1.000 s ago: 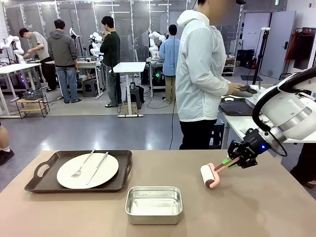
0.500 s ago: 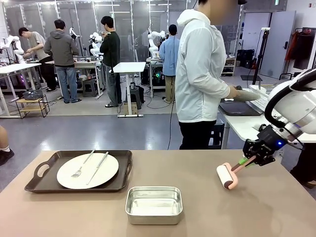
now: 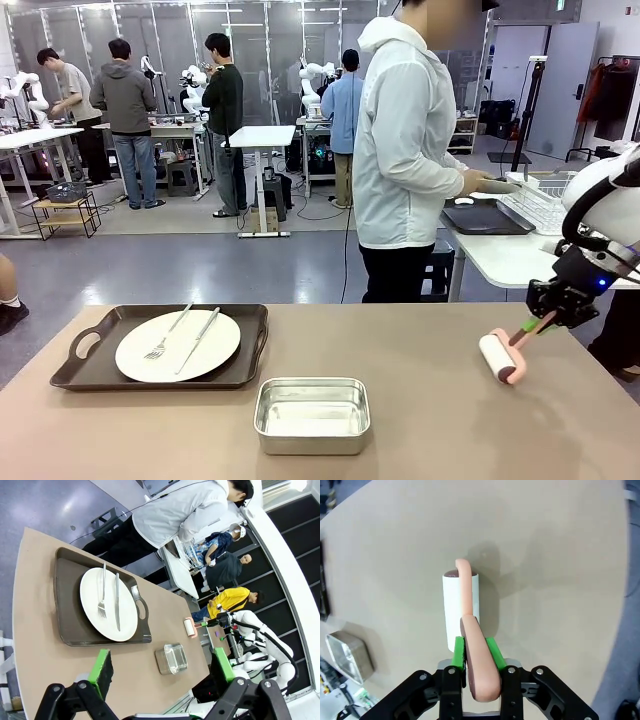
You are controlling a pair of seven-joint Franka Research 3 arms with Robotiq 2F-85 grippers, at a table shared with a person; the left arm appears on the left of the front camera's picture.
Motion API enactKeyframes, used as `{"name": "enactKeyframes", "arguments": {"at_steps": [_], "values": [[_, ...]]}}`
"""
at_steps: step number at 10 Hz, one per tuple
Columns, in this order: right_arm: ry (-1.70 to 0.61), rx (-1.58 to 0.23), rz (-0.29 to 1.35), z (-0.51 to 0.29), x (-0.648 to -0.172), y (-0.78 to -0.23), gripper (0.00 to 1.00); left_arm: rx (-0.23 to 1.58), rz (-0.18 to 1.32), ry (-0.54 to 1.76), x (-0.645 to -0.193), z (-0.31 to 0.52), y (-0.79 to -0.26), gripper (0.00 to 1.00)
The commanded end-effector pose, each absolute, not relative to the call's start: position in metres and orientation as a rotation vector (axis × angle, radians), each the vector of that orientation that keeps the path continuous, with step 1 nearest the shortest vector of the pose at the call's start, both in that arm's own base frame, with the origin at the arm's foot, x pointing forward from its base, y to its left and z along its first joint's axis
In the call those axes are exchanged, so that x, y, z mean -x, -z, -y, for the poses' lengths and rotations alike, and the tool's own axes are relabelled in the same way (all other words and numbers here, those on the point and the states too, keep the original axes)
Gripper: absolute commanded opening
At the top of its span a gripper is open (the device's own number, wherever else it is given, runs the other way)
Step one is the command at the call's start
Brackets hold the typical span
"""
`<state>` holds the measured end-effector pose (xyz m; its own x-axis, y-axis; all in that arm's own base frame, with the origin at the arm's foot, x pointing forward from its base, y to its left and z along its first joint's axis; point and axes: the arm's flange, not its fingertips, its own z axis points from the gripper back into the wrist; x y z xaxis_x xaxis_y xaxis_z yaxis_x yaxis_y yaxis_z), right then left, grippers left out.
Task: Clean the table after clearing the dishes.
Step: When the left (or right) Handle tray is removed, use the left hand (or right hand) to clean the left (or right) side of the table with the Lint Roller.
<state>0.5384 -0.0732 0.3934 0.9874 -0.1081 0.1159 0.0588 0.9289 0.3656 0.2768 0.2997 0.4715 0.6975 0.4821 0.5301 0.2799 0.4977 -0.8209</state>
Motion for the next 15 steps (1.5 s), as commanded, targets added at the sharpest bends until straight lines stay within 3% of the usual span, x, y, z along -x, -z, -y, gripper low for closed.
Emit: {"name": "enactKeyframes", "arguments": {"at_steps": [1, 6, 7, 9, 13, 15], "values": [[0.15, -0.126, 0.11, 0.083, -0.528, -0.373, 0.22, 1.076, 0.836, -0.138, -0.275, -0.301, -0.474, 1.0], [0.229, 0.074, 0.115, 0.098, -0.531, -0.381, 0.22, 1.076, 0.836, -0.138, -0.275, -0.301, -0.474, 1.0], [0.202, -0.049, 0.13, 0.092, -0.53, -0.395, 0.22, 1.076, 0.836, -0.138, -0.275, -0.301, -0.474, 1.0], [0.109, -0.09, 0.198, 0.073, -0.52, -0.438, 0.22, 1.076, 0.836, -0.138, -0.275, -0.301, -0.474, 1.0], [-0.014, -0.04, 0.259, 0.039, -0.498, -0.514, 0.22, 1.076, 0.836, -0.138, -0.275, -0.301, -0.474, 1.0], [0.025, -0.049, 0.254, 0.04, -0.504, -0.509, 0.22, 1.076, 0.836, -0.138, -0.275, -0.301, -0.474, 1.0]]}}
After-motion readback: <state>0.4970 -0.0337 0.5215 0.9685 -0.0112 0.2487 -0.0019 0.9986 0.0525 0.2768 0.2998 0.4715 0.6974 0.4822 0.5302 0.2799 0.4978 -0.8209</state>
